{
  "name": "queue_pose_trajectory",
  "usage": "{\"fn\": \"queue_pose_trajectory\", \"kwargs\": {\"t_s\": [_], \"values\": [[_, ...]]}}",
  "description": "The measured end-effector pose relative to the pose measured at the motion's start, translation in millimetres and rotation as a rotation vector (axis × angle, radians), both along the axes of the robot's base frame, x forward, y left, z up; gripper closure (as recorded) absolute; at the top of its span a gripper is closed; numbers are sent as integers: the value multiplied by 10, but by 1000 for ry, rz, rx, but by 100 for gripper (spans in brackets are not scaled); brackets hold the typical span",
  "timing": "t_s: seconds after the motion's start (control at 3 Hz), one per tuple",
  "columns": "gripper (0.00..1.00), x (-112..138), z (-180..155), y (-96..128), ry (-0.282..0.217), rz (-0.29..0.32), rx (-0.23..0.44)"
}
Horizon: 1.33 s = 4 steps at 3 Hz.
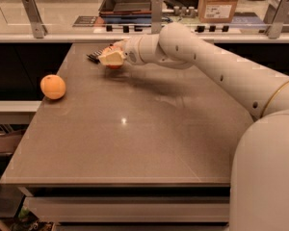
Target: Move apple near rxbar chocolate
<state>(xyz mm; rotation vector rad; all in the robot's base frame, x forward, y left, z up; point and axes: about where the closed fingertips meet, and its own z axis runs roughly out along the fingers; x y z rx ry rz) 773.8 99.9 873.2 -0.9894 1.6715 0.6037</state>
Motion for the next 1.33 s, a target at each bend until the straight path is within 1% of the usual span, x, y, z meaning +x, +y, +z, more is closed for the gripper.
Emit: {"fn": "queue_pose_trajectory", "kwargs": {"t_s": [0.33, 0.67, 1.33], "values": [[100, -1, -128, 27, 3, -21, 18], [82, -4, -130, 56, 3, -18, 19], [36, -15, -147, 107, 6, -11, 19]]}}
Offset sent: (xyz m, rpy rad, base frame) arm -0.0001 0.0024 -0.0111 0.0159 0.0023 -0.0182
